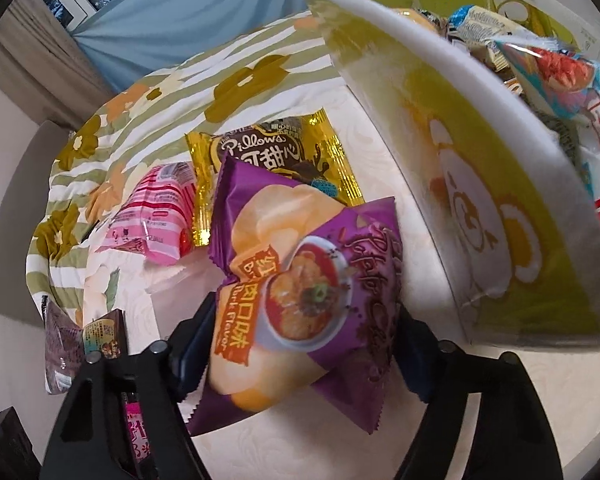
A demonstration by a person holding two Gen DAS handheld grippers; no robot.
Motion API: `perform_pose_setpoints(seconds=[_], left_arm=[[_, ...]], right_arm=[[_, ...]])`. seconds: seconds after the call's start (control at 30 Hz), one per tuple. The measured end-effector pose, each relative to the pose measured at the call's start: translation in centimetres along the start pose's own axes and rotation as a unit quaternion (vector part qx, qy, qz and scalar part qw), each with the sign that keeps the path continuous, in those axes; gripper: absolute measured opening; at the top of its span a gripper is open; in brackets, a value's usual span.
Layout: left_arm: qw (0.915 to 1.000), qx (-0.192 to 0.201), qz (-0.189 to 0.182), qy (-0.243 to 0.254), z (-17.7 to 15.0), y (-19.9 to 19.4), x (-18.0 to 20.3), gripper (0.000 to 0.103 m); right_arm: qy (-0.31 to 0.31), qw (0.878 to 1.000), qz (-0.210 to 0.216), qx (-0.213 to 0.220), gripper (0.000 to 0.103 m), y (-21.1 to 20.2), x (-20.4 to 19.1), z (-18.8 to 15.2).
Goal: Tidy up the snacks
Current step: 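Grasp the pink-white packet with the left tool while the right tool grasps the purple chip bag, then carry both packets into the box and open both tools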
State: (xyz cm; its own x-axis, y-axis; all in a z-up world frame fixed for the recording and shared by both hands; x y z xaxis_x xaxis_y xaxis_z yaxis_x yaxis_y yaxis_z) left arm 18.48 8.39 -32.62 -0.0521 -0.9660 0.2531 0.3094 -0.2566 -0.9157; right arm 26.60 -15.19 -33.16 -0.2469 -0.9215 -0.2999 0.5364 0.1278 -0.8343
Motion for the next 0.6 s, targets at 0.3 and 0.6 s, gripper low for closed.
perform_pose_setpoints(seconds=[0.3, 0.6], left_arm=[[0.9996, 0.013, -0.024, 0.010, 0.0, -2.6, 0.0, 0.031], [0.9951, 0.056, -0.067, 0.046, 2.9, -6.5, 2.2, 0.031]], right_arm=[[-0.005, 1.000, 0.000, 0.018, 0.073, -2.4, -0.6, -0.5], [-0.002, 0.998, 0.020, 0.054, 0.073, -7.0, -1.9, -0.5]])
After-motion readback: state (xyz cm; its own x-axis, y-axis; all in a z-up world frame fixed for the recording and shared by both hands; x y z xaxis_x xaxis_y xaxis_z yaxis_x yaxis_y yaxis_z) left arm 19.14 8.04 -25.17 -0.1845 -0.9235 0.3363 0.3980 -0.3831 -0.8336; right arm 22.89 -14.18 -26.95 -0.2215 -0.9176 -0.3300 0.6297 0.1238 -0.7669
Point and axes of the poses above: each gripper's, at about its wrist camera, not at the fingertips, and y roughly the way its jaws point, x to its right, z to its top, the point moved 6 cm from there along y, roughly the way its jaws point, and after that the axes turned 6 degrees about x, right-handed, at the moved point
